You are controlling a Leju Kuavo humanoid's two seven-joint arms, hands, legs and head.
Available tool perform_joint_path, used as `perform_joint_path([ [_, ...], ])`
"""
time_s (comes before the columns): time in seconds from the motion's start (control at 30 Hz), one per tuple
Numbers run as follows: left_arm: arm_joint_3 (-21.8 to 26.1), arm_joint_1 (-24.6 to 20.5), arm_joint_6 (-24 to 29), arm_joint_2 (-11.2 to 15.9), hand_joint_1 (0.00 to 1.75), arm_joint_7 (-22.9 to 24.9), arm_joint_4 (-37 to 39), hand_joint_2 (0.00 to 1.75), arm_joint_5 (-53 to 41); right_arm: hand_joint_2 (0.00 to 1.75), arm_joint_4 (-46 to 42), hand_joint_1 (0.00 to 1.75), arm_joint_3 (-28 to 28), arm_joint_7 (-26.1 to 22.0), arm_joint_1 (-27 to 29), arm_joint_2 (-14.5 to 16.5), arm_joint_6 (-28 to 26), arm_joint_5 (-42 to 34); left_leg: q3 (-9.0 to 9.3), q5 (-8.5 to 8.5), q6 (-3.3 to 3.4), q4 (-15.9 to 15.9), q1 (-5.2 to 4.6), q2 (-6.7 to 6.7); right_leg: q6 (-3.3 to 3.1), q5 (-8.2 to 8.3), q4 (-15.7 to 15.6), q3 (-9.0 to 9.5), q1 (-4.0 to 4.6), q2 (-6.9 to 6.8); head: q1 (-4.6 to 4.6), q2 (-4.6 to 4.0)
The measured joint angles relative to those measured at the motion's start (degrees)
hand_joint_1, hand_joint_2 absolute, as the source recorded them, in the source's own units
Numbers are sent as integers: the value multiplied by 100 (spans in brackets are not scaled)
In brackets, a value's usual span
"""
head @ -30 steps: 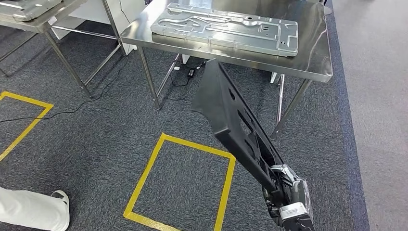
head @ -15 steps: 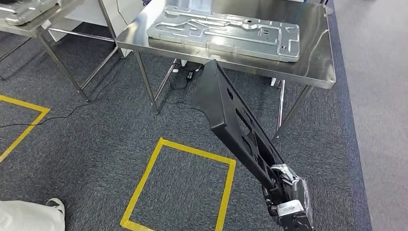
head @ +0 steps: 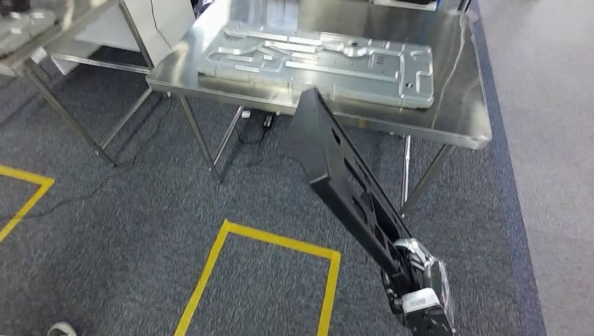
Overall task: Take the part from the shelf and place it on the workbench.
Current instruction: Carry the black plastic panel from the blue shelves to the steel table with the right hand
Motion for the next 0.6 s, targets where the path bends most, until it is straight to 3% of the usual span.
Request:
perform_joint_path([
  [0.07,1,-12,-1,-9,0,12,-6,0,2,175,5,175,-7,22,-13,-4,-8,26,245,-43,49,-208,31,-4,71,255,405,-145,-2,-20,2,0],
  [0.13,2,-19,-1,-13,0,15,-9,0,2,175,10,175,-23,43,-25,-7,-20,72,523,-112,81,-408,62,-9,128,384,1074,-592,-24,-36,3,0],
  [0.17,2,-19,0,-13,0,16,-10,0,2,175,12,175,-35,58,-26,-8,-32,114,661,-169,88,-482,71,-13,161,276,1323,-848,-41,-40,2,0],
  [0.2,2,-18,0,-12,0,18,-11,0,0,175,13,175,-51,76,-27,-10,-57,179,803,-236,83,-543,81,-20,194,54,1461,-1078,-63,-42,3,0],
  [0.27,2,-8,-5,-11,0,22,-11,0,-20,175,9,175,-90,105,-36,-13,-153,374,1107,-412,42,-622,112,-48,259,-440,1391,-1398,-112,-56,3,0],
  [0.3,2,-3,-10,-9,0,24,-11,0,-37,175,2,175,-118,116,-45,-15,-225,513,1258,-514,17,-638,132,-64,284,-531,1212,-1482,-134,-65,3,0],
  [0.33,2,2,-16,-6,0,24,-11,0,-61,175,-10,175,-151,129,-54,-17,-294,661,1401,-629,-9,-644,150,-73,307,-372,948,-1537,-157,-80,3,0],
  [0.4,5,14,-29,10,0,24,-10,0,-94,175,-36,175,-230,164,-76,-26,-401,928,1657,-873,-71,-635,165,-74,310,544,459,-1583,-169,-126,3,0],
  [0.43,7,15,-34,18,0,24,-9,0,-104,175,-57,175,-262,181,-85,-32,-426,1012,1751,-982,-119,-644,168,-69,270,935,331,-1578,-150,-135,3,0],
  [0.47,6,7,-37,25,0,24,-9,0,-107,175,-84,175,-287,191,-94,-39,-441,1064,1841,-1045,-170,-645,173,-64,208,1136,287,-1554,-125,-133,2,0],
  [0.53,0,-39,-39,32,0,19,-9,0,-109,175,-155,175,-307,192,-124,-49,-448,1107,1857,-951,-264,-461,193,-54,65,1021,242,-1410,-100,-96,2,0],
  [0.57,-3,-66,-40,35,0,15,-8,0,-111,175,-181,175,-310,188,-138,-52,-449,1120,1742,-798,-285,-162,202,-48,5,964,175,-1293,-111,-91,2,-2],
  [0.6,-5,-90,-41,39,0,12,-7,0,-113,175,-196,175,-311,184,-152,-53,-454,1153,1514,-663,-299,241,209,-43,-42,915,100,-1158,-121,-91,0,-3],
])
